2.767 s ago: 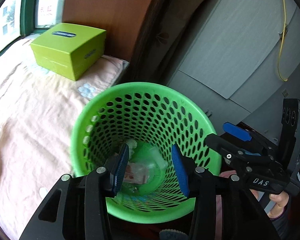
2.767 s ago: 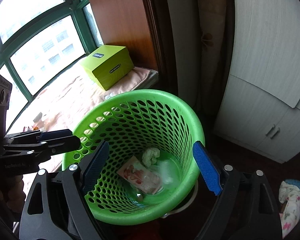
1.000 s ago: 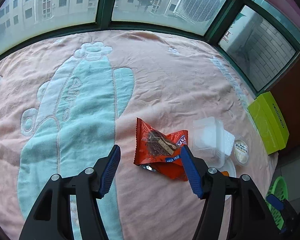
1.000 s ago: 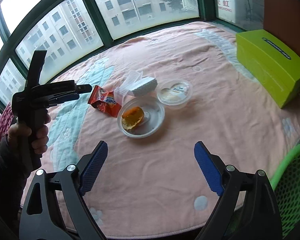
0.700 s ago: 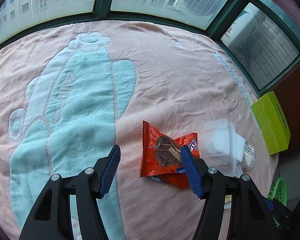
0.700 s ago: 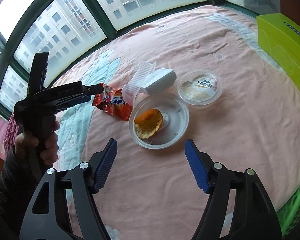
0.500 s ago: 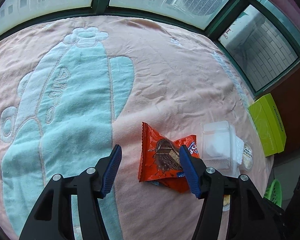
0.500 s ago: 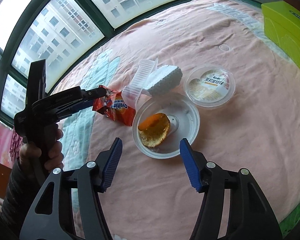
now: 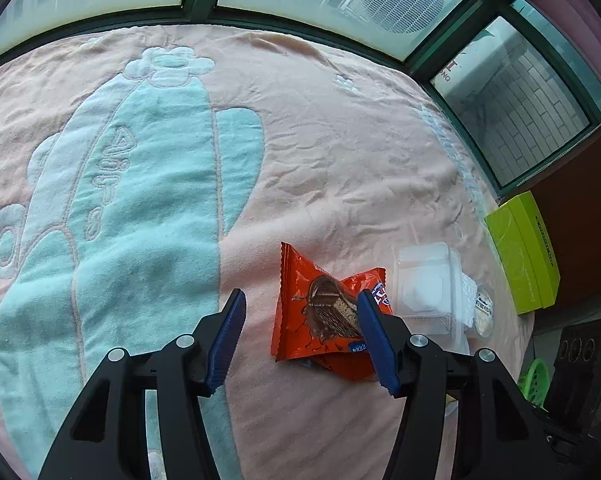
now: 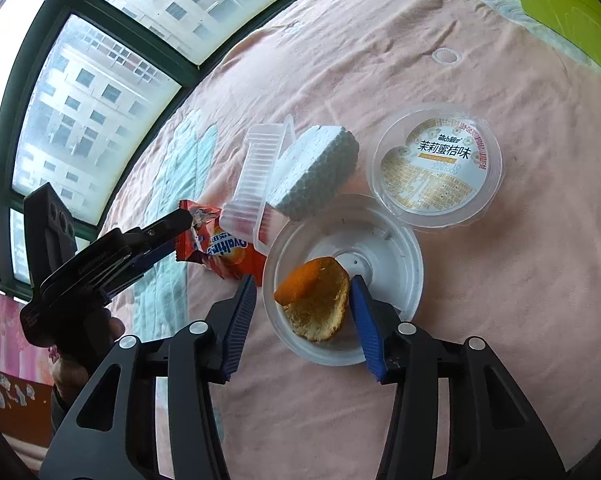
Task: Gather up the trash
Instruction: 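Grasp the orange snack packet with the left gripper while the right gripper grasps the bread piece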
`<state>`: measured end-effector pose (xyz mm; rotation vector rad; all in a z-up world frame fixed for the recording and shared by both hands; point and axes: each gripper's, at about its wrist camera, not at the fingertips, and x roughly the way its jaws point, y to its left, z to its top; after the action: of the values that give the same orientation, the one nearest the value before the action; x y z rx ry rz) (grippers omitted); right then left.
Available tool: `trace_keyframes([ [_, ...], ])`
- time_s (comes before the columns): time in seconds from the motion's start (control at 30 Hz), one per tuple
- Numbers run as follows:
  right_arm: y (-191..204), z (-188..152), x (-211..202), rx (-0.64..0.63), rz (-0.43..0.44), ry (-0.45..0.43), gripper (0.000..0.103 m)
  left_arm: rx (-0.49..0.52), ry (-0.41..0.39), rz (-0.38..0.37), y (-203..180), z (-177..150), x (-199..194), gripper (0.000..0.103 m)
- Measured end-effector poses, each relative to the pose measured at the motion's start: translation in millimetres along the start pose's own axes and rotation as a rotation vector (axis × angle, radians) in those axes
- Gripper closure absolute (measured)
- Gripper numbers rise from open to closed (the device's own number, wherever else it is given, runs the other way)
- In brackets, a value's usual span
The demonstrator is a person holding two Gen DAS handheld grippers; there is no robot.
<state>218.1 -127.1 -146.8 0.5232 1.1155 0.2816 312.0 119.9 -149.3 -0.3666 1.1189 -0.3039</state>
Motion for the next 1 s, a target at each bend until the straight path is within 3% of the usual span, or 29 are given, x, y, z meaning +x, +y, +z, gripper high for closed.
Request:
trace_keyframes([
  [0.2,1,-5,-4,-0.022,-0.023,-0.031,0.076,0.01,0.004,-0.014,-2,-2,4,0.048],
  [0.3,3,-7,-8,-0.036,-0.026,-0.051,0.08,0.01,0.01,-0.047,-3,-3,6,0.065],
  [0.37,5,-8,-11,-0.05,-0.027,-0.063,0.082,0.018,0.0,-0.041,-4,-5,5,0.07],
  [0.43,7,-11,-17,-0.068,-0.028,-0.081,0.083,0.026,-0.01,-0.037,-5,-6,2,0.088],
  [0.53,10,-14,-25,-0.082,-0.019,-0.1,0.084,0.019,-0.022,-0.032,-3,-8,-4,0.097],
  [1.0,18,-32,-72,-0.145,0.008,-0.163,0.084,0.006,-0.152,-0.045,-14,-27,-79,0.1],
])
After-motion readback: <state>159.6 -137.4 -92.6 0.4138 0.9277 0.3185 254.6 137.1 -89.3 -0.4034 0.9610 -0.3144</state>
